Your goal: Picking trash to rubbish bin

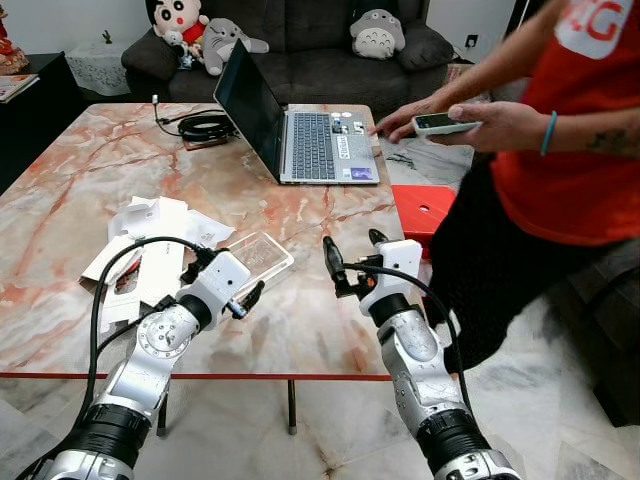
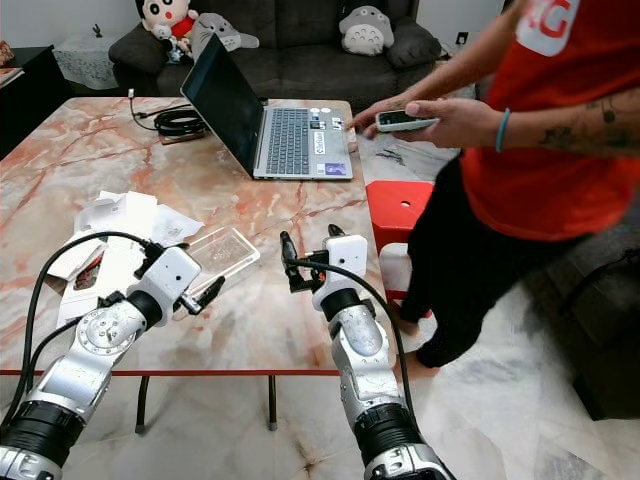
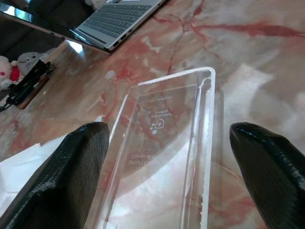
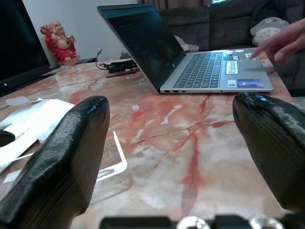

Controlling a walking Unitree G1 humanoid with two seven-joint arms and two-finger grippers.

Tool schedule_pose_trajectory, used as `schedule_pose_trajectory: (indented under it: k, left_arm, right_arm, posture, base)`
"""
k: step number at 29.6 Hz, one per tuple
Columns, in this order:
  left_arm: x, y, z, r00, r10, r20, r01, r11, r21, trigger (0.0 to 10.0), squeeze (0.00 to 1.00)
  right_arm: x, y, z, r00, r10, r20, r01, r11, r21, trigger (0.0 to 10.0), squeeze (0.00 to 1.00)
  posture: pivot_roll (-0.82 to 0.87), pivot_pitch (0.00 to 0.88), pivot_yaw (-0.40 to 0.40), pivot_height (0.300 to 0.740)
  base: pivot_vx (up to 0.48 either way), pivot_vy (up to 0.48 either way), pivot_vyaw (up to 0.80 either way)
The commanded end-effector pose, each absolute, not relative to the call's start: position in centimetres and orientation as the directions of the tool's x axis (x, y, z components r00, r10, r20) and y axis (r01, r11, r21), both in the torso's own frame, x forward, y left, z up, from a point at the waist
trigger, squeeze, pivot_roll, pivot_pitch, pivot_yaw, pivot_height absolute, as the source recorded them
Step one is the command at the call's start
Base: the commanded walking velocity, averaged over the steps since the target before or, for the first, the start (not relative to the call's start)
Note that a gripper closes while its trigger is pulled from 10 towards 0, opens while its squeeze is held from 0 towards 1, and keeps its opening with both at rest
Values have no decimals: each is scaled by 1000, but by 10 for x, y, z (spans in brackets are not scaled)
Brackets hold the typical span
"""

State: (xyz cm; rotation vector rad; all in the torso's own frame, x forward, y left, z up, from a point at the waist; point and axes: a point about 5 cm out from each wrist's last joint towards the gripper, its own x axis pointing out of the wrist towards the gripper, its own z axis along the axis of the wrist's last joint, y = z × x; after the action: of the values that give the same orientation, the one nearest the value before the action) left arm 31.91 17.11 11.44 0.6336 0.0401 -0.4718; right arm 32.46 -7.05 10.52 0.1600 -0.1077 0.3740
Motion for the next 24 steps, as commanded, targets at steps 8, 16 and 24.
schedule_pose_trajectory:
  k: [8, 16, 24]
  left_arm:
    - [323, 166, 95, 875, -395, -280, 484, 714, 506, 10000, 0]
    - [328, 158, 86, 878, -384, -286, 472, 796, 379, 10000, 0]
    - [335, 158, 91, 888, -360, -287, 441, 842, 310, 10000, 0]
  right_arm:
    - [328, -69, 109, 923, 361, 135, -378, 917, 128, 10000, 0]
    - [328, -70, 109, 923, 361, 135, -378, 917, 125, 10000, 0]
    - [329, -70, 110, 922, 363, 135, -379, 917, 122, 10000, 0]
  posture:
    - [10, 49, -18, 740]
    - [5, 54, -21, 740]
    - [2, 59, -24, 740]
  base:
    - [0, 0, 0]
    - [0, 0, 0]
    - [0, 0, 0]
